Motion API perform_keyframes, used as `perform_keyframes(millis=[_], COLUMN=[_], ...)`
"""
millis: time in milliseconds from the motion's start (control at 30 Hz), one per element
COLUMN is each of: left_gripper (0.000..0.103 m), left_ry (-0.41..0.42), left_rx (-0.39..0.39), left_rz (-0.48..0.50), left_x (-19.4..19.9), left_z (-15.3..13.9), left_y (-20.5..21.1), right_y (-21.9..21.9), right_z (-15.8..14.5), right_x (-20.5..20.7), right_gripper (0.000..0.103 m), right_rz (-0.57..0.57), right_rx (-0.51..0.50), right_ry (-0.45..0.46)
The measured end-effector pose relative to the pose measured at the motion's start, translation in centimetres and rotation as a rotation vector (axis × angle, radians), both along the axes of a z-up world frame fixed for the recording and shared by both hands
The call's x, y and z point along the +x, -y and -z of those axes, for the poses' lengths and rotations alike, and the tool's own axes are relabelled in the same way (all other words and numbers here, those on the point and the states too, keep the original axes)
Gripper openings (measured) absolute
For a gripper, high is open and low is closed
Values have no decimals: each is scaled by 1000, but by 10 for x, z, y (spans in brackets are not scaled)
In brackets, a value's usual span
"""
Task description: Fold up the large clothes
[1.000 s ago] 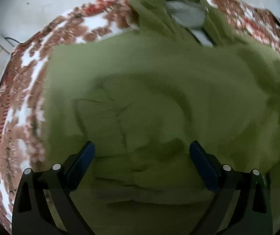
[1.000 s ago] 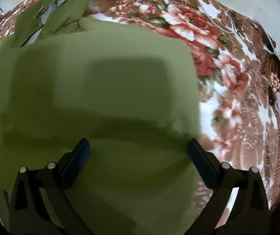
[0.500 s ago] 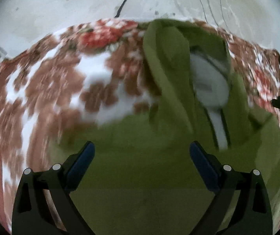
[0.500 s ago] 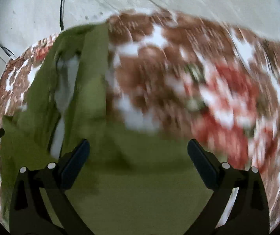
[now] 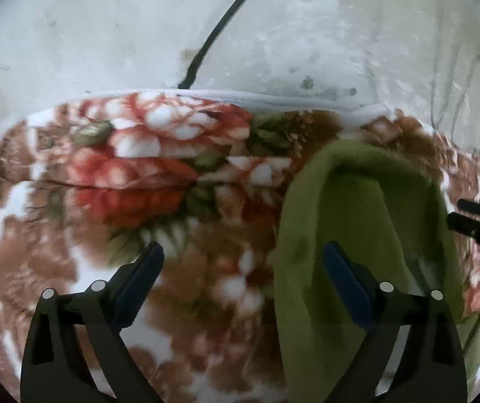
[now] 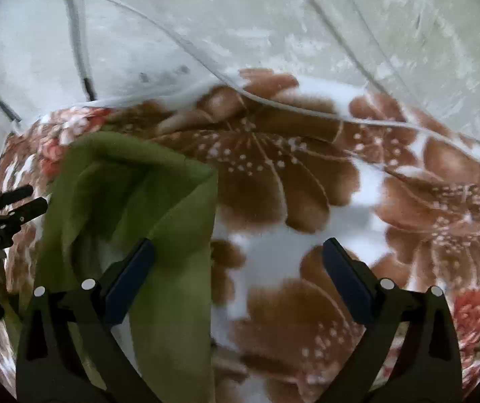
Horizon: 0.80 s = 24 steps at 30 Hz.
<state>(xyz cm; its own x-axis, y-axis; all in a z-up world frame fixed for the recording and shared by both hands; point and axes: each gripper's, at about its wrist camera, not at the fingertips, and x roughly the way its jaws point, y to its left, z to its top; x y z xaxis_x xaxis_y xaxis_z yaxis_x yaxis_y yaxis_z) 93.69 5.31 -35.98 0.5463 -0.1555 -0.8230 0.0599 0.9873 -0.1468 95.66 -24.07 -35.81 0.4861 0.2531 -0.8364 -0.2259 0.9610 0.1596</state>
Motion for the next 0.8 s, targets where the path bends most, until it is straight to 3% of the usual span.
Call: perform_keyframes(millis=[67, 133, 167, 200, 233, 267, 300, 467, 600, 800], left_gripper=[82, 80, 62, 29, 16, 8, 4, 3, 3, 3], left_ry=[-20, -66, -85, -96, -100, -82, -54, 13, 50, 69], left_rx=[-47, -89, -60, -7, 16, 26, 18, -78, -247, -338], left_rz=[33, 101, 130, 157, 179, 183, 189, 201, 159, 150], left_x=[12, 22, 23, 23, 23, 20, 15, -22, -66, -135], left_z=[5, 13, 16, 19, 17, 13, 4, -40, -74, -104], left_y=[6, 20, 30, 42, 51, 56, 60, 59, 40, 34], right_y=[-5, -12, -13, -14, -16, -17, -17, -8, 5, 5], right_z=[5, 24, 35, 40, 42, 36, 29, -29, -70, -106], right_x=[8, 16, 17, 16, 13, 7, 2, -43, -88, -158], right_gripper=[90, 87, 71, 58, 29, 15, 15, 9, 8, 7], right_rz=[-36, -54, -48, -51, -66, -73, -76, -125, -119, -125], right_rx=[45, 40, 26, 32, 40, 17, 5, 29, 81, 115], right_ry=[-15, -121, -175, -194, -203, -171, -134, -10, 8, 33])
